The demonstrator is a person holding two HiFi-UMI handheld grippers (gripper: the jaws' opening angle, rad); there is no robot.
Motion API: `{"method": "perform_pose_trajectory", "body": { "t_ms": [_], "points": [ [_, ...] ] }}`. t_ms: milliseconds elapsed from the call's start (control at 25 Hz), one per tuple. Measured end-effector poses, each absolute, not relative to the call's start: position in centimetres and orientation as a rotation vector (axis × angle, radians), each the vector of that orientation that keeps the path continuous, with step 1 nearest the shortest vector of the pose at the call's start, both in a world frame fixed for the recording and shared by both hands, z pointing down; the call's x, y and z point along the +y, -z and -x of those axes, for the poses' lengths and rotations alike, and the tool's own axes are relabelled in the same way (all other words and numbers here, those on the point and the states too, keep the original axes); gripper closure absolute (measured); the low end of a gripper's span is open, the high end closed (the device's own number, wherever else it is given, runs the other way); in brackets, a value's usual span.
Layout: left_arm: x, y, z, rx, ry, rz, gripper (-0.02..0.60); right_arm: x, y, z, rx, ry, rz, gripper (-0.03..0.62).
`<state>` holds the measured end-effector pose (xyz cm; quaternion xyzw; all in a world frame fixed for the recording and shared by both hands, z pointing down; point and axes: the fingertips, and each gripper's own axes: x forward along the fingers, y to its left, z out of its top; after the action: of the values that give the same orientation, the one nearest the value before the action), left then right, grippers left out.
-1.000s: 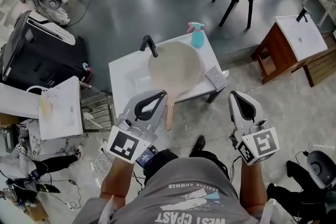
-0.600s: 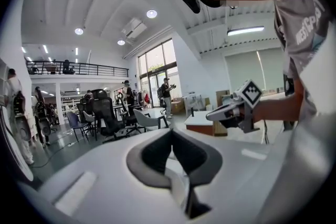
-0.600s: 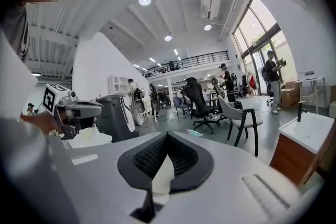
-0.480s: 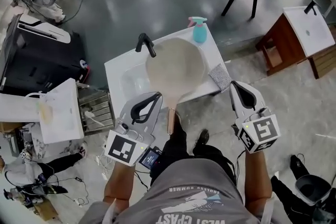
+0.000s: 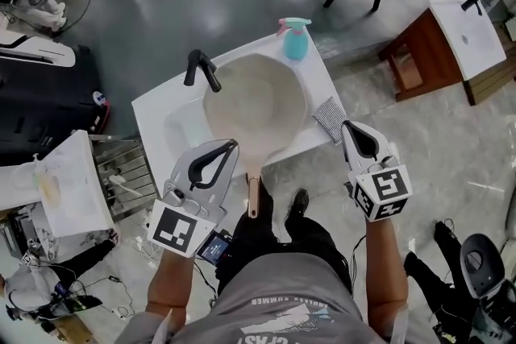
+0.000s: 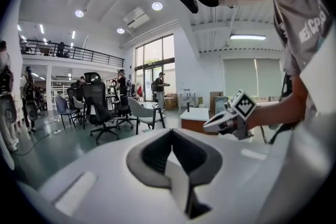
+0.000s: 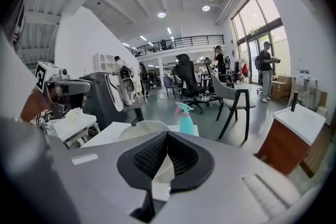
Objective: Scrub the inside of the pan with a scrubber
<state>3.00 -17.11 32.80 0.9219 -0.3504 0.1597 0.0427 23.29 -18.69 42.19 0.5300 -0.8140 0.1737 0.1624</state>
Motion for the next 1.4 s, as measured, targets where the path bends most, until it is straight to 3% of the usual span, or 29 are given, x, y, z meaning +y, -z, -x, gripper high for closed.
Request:
{"method": "perform_pose_trajectory", "body": {
  "t_ms": [520,1080,1400],
  "points": [
    [-20.5,-40.5,-0.8,-1.006,-0.531,-2.726,0.580,-21.1,-56.4,-23.3,-2.105,-0.679,-1.418,0.550],
    [-21.7,-44.2,1.2,-0.998,-0.549,-2.680,0.580,-20.6,-65.9,-23.7,-1.890,-0.712,-1.250,0.413],
    [-22.0,-45.1,2.0,-1.002,-0.544,-2.662,0.580,-21.1,-67.2,-24.1,-1.820,-0.624,-1.248,0.452]
  ]
}}
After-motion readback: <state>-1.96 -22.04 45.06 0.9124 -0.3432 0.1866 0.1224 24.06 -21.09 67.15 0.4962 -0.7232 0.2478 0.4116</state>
